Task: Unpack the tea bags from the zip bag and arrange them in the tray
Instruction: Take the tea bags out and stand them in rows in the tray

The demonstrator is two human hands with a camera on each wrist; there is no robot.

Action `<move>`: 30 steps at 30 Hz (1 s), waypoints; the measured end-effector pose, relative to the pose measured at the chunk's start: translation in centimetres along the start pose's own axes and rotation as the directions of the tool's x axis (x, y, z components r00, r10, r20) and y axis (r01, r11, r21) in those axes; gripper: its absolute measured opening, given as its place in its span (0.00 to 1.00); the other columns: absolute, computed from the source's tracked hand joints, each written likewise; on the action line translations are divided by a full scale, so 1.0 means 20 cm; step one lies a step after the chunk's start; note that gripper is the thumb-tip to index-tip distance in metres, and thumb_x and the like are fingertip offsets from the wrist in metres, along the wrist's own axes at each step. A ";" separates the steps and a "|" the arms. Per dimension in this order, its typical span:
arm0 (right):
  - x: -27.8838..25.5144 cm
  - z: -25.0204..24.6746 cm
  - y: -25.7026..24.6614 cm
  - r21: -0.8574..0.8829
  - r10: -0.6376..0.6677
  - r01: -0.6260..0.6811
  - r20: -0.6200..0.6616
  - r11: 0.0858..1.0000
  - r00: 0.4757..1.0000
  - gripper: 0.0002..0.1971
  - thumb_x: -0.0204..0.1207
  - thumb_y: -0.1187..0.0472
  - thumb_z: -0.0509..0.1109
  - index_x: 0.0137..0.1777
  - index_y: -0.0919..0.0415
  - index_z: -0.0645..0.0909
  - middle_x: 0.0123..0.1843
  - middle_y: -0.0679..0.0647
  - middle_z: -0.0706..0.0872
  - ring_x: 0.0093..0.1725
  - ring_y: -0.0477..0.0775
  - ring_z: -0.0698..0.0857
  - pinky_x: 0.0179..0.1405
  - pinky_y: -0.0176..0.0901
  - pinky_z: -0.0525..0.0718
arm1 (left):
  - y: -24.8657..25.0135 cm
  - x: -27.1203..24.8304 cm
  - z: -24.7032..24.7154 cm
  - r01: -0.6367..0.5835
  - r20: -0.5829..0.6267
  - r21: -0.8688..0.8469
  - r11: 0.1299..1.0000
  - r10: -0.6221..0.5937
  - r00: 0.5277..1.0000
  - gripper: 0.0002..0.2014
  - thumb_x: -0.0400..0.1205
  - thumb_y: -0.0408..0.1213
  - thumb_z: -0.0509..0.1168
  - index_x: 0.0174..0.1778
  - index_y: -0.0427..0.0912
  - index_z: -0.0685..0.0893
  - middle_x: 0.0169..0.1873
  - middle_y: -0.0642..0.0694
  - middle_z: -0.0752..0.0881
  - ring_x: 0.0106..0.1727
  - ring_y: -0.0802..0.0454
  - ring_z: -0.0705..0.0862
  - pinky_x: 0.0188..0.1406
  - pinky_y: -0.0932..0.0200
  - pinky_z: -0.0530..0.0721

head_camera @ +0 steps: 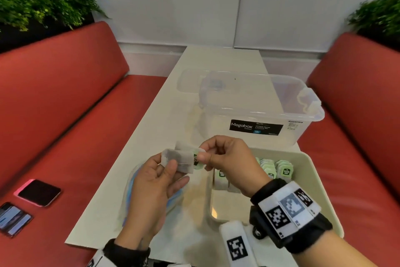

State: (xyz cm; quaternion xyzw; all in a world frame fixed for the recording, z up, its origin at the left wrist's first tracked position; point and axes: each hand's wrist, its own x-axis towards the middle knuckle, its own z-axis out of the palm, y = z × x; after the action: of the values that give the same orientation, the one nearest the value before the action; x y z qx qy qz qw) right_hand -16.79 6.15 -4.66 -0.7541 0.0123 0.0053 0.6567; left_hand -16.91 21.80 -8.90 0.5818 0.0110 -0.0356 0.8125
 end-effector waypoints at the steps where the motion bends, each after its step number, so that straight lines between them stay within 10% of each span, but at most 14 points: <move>1: 0.00 -0.03 -0.01 -0.060 -0.016 0.015 -0.021 0.998 1.000 0.08 0.72 0.71 0.74 0.36 0.58 0.82 0.30 0.53 0.82 0.22 0.39 0.79 0.25 0.25 0.74 | -0.01 0.00 0.01 -0.007 -0.003 0.016 1.000 0.007 1.000 0.09 0.82 0.31 0.60 0.55 0.41 0.82 0.40 0.45 0.90 0.41 0.52 0.89 0.37 0.64 0.87; 7: 0.05 -0.24 -0.13 -0.645 -0.131 0.140 0.063 0.751 0.989 0.09 0.76 0.63 0.71 0.52 0.51 0.87 0.38 0.46 0.84 0.29 0.40 0.80 0.34 0.28 0.76 | -0.06 0.02 0.02 -0.095 0.107 0.323 0.942 0.064 0.992 0.08 0.81 0.29 0.62 0.49 0.43 0.85 0.43 0.45 0.91 0.47 0.48 0.89 0.40 0.64 0.86; 12: 0.09 -0.28 -0.26 -0.872 -0.018 0.347 0.364 0.345 0.931 0.26 0.76 0.69 0.67 0.69 0.43 0.78 0.44 0.46 0.89 0.44 0.44 0.83 0.43 0.30 0.71 | -0.06 0.00 0.15 -0.234 0.386 0.486 0.842 0.033 0.922 0.09 0.77 0.32 0.69 0.40 0.53 0.87 0.56 0.67 0.83 0.57 0.74 0.79 0.47 0.77 0.78; 15: 0.10 -0.26 -0.29 -0.855 0.050 0.414 0.450 0.312 0.892 0.27 0.74 0.70 0.67 0.70 0.43 0.77 0.39 0.44 0.87 0.41 0.44 0.83 0.39 0.30 0.75 | -0.10 0.00 0.26 -0.233 0.481 0.438 0.868 -0.007 0.877 0.08 0.76 0.34 0.72 0.34 0.53 0.86 0.50 0.59 0.87 0.55 0.63 0.84 0.48 0.70 0.82; 22: 0.10 -0.32 -0.31 -0.884 0.082 0.287 0.338 0.370 0.937 0.10 0.72 0.49 0.74 0.48 0.53 0.86 0.32 0.43 0.82 0.35 0.45 0.81 0.34 0.37 0.76 | -0.18 -0.03 0.37 -0.055 0.340 0.078 0.995 0.026 0.940 0.06 0.72 0.34 0.69 0.41 0.37 0.86 0.39 0.39 0.90 0.42 0.47 0.89 0.39 0.62 0.86; 30: 0.10 -0.37 -0.30 -0.909 0.067 0.292 0.325 0.298 0.943 0.05 0.72 0.53 0.75 0.44 0.53 0.88 0.29 0.41 0.78 0.31 0.41 0.76 0.27 0.29 0.69 | -0.23 -0.03 0.40 -0.130 0.388 0.050 0.990 0.101 0.916 0.04 0.71 0.44 0.74 0.38 0.51 0.89 0.43 0.47 0.90 0.47 0.50 0.88 0.43 0.60 0.86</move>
State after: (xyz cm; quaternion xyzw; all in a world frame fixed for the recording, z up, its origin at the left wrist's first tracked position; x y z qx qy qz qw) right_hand -14.69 -0.37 2.19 -0.9828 -0.1472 0.0799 0.0782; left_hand -17.94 12.75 -10.68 0.5932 -0.1841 -0.1012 0.7771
